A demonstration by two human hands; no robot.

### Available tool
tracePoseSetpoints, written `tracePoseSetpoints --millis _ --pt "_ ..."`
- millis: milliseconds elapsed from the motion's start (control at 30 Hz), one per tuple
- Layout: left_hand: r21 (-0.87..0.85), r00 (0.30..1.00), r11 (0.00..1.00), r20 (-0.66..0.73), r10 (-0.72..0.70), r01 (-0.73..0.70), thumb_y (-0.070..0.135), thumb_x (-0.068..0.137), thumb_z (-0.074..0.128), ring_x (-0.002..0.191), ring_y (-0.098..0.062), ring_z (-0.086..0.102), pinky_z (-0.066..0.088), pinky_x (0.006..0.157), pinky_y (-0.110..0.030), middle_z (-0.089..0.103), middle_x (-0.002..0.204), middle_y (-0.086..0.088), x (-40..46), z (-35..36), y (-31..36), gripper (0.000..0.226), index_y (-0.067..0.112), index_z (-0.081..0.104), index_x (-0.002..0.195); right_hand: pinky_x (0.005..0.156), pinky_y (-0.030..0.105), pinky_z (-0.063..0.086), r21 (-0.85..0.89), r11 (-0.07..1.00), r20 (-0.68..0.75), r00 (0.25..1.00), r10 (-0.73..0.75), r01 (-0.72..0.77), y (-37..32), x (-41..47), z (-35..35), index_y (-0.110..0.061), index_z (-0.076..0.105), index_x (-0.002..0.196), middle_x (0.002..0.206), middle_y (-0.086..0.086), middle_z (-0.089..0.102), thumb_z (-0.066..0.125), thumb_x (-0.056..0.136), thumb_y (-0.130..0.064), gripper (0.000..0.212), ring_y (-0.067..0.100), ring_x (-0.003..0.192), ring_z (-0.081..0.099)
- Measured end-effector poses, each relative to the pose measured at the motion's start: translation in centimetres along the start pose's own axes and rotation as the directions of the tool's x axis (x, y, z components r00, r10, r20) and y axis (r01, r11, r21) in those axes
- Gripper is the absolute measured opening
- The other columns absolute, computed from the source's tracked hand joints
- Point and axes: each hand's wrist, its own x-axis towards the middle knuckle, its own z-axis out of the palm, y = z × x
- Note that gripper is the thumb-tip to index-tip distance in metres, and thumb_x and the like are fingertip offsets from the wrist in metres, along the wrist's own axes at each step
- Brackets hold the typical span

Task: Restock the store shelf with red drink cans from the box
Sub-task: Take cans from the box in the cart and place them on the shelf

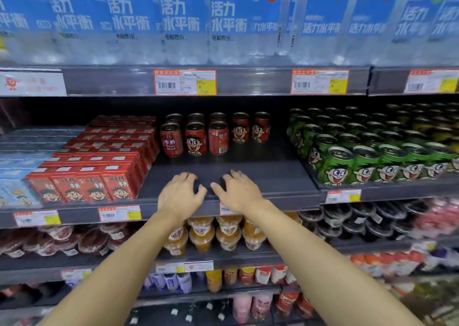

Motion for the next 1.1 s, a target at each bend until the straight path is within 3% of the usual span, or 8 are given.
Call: tracePoseSetpoints --millis 133,267,367,467,567,767,967,1100 --pt "-0.032 0.998 0.999 0.057 -0.009 0.011 0.035 0.097 0.043 0.125 -0.025 0.049 0.04 0.099 -0.035 0.053 0.138 -0.006 -0.7 -0.7 0.5 0.043 0.012 0.055 0.132 0.12 0.041 0.022 -0.059 0.998 -0.113 0.994 -0.009 0.002 -0.1 -0.3 1.5 -0.011 0.047 0.144 0.156 0.017 0.035 0.029 0.103 -0.049 0.058 0.031 0.147 0.028" --pt "-0.138 0.998 0.99 -0.038 -0.042 0.037 0.026 0.096 0.045 0.099 -0.028 0.061 0.045 0.078 -0.036 0.067 0.107 -0.007 -2.1 -1.0 0.9 0.026 0.012 0.065 0.103 0.118 0.042 0.025 -0.098 0.995 -0.137 0.99 -0.008 -0.006 -0.4 -0.2 1.9 -0.011 0.047 0.143 0.156 0.016 0.037 0.028 0.103 -0.045 0.055 0.032 0.145 0.03" --pt "0.003 0.996 1.0 -0.084 0.017 -0.017 0.026 0.098 0.034 0.095 -0.028 0.062 0.044 0.082 -0.037 0.067 0.101 -0.006 -3.2 -0.9 1.5 0.035 0.012 0.066 0.095 0.119 0.044 0.023 -0.115 0.993 -0.089 0.996 0.005 -0.016 -0.6 -0.6 1.4 -0.011 0.045 0.145 0.157 0.017 0.034 0.024 0.105 -0.047 0.058 0.033 0.147 0.027" --pt "0.239 0.998 0.969 0.019 0.056 -0.059 0.033 0.095 0.027 0.116 -0.025 0.054 0.037 0.1 -0.041 0.06 0.121 -0.007 -4.2 -0.5 2.3 0.043 0.012 0.06 0.115 0.119 0.046 0.02 -0.121 0.993 -0.078 0.997 0.002 -0.012 -0.9 -1.7 1.2 -0.012 0.044 0.146 0.158 0.016 0.032 0.02 0.105 -0.051 0.062 0.032 0.147 0.025" --pt "0.318 0.984 0.942 0.167 0.058 -0.11 0.037 0.095 0.044 0.144 -0.026 0.024 0.016 0.118 -0.045 0.028 0.156 -0.013 -5.3 -0.3 2.4 0.066 0.007 0.024 0.15 0.121 0.049 0.013 -0.179 0.984 -0.074 0.997 -0.016 0.003 -0.9 -3.4 1.8 -0.015 0.031 0.154 0.162 0.014 0.024 0.018 0.104 -0.054 0.065 0.032 0.15 0.018" --pt "0.306 0.974 0.935 0.192 0.125 -0.18 0.036 0.096 0.042 0.15 -0.027 0.001 0.01 0.121 -0.046 0.002 0.163 -0.014 -8.3 -0.6 2.2 0.075 0.006 0.006 0.155 0.122 0.054 0.006 -0.256 0.966 -0.099 0.993 -0.064 0.037 -1.3 -7.7 3.1 -0.015 0.007 0.159 0.166 0.013 0.002 0.03 0.102 -0.051 0.071 0.033 0.153 -0.001" --pt "0.382 0.954 0.887 0.246 0.17 -0.257 0.04 0.096 0.042 0.147 -0.026 0.017 0.009 0.117 -0.055 0.028 0.156 -0.011 -13.4 -0.3 1.1 0.057 0.012 0.035 0.145 0.11 0.048 0.034 -0.111 0.993 -0.062 0.998 0.031 -0.038 -2.6 -14.4 5.0 -0.01 0.032 0.149 0.152 0.018 0.036 0.044 0.099 -0.047 0.064 0.036 0.138 0.036" --pt "0.356 0.929 0.887 0.325 0.178 -0.295 0.036 0.091 0.049 0.129 -0.028 0.041 0.027 0.111 -0.049 0.049 0.137 -0.009 -17.8 0.0 0.5 0.048 0.012 0.045 0.132 0.1 0.047 0.043 -0.073 0.992 0.073 0.991 0.108 -0.102 -2.8 -19.7 7.0 -0.009 0.041 0.143 0.141 0.016 0.045 0.043 0.101 -0.049 0.058 0.037 0.13 0.044"
